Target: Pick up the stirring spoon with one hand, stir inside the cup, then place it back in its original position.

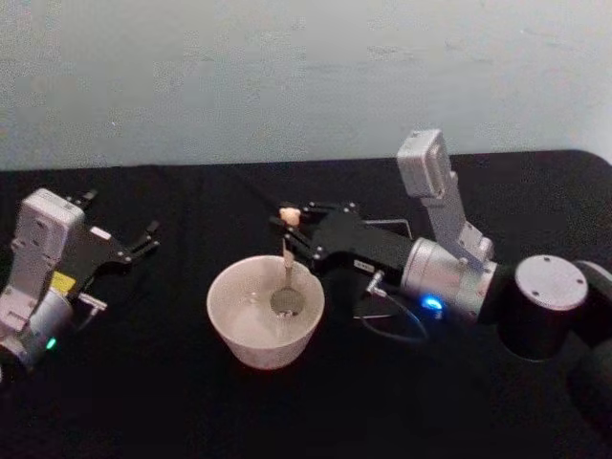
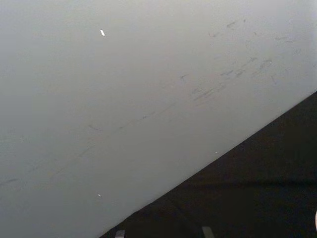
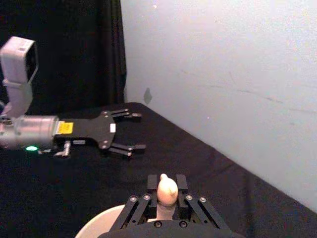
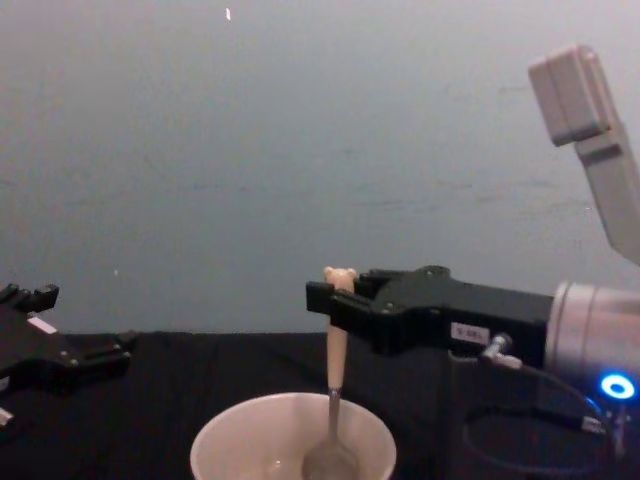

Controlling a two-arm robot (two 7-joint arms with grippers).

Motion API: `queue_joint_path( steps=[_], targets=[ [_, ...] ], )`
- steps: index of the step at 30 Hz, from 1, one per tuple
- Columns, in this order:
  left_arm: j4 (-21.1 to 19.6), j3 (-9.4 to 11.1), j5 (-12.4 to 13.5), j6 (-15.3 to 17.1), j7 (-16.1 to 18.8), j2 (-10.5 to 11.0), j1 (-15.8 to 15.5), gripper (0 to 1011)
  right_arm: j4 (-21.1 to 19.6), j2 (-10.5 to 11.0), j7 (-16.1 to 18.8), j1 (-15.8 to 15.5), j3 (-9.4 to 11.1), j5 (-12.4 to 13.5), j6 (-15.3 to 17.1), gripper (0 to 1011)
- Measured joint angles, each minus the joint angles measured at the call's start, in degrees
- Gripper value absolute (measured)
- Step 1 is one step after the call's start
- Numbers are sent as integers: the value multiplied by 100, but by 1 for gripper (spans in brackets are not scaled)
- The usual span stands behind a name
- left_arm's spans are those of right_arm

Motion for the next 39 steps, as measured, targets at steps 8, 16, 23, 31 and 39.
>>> queue_joint_path(
  steps=[8,16,23,31,39],
  targets=[
    [0,0,0,0,0,0,0,1002,-411,213,206,-282,-64,138,141,217],
    [0,0,0,0,0,0,0,1001,-467,182,302,-318,-233,181,173,217],
    [0,0,0,0,0,0,0,1001,-274,-6,308,-182,-345,201,163,217],
    [0,0,0,0,0,0,0,1001,102,-276,227,65,-409,155,93,217],
    [0,0,0,0,0,0,0,1001,480,-463,78,299,-310,87,16,217]
  ],
)
